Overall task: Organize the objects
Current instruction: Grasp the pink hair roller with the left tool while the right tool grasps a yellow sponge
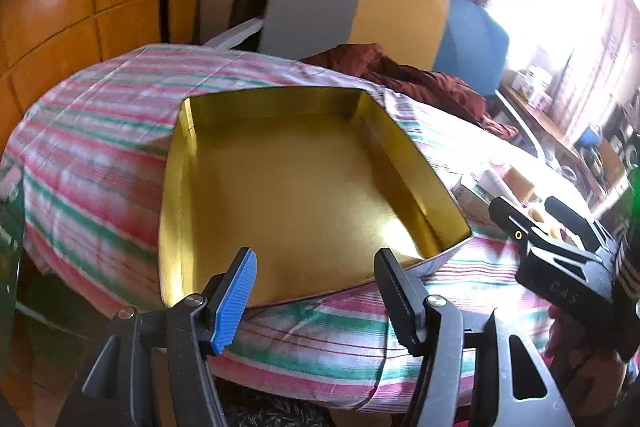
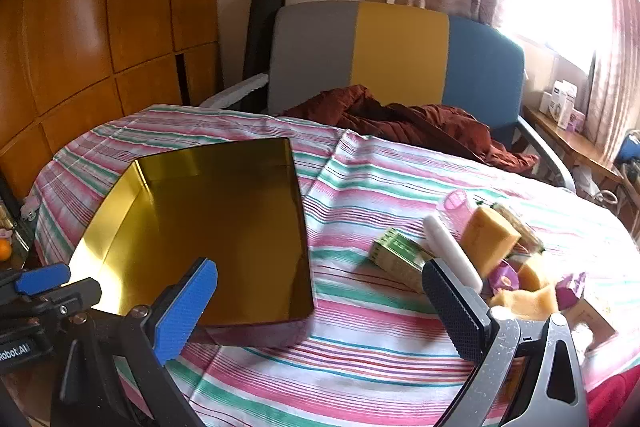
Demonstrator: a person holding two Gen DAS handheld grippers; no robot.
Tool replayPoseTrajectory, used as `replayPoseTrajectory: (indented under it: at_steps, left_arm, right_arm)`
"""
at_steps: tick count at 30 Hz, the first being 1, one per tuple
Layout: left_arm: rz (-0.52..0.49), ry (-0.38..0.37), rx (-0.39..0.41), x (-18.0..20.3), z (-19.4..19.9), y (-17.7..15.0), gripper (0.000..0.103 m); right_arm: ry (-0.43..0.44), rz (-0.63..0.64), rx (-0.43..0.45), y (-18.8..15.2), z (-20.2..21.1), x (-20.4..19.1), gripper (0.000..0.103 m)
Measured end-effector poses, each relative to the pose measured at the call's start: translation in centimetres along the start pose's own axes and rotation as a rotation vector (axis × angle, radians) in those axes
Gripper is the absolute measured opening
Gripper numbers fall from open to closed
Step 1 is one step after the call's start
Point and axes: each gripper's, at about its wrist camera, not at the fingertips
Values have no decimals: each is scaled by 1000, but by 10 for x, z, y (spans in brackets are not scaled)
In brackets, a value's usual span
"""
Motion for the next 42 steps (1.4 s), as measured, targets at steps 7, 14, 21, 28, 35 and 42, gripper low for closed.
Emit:
replayPoseTrajectory:
  at_steps: [7, 14, 21, 28, 35, 42]
  left_arm:
    - [-90, -79, -64, 31, -14, 7, 72]
    - [-167, -153, -99, 69, -26, 16, 72]
    - [-262, -209, -88, 114, -48, 50, 71]
    - [-333, -288, -102, 168, -87, 85, 70]
    - [-336, -382, -199, 210, -144, 110, 58]
    - [-284, -425, -295, 232, -192, 121, 59]
  right_arm:
    - [-88, -59, -9, -3, 11, 52, 103]
    - [-232, -143, -17, -6, 30, 130, 103]
    - [-288, -184, -33, -2, 33, 176, 103]
    - [-207, -182, -101, 5, 13, 190, 103]
    - [-104, -142, -187, 17, -21, 194, 103]
    - [-23, -143, -254, 25, -66, 200, 103]
Point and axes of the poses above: each gripper's, at about its wrist camera, not at the fingertips, and z roughly against the way its jaws point, x to its right, y to its top, and after that the axes turned 7 degrees about x, right-handed
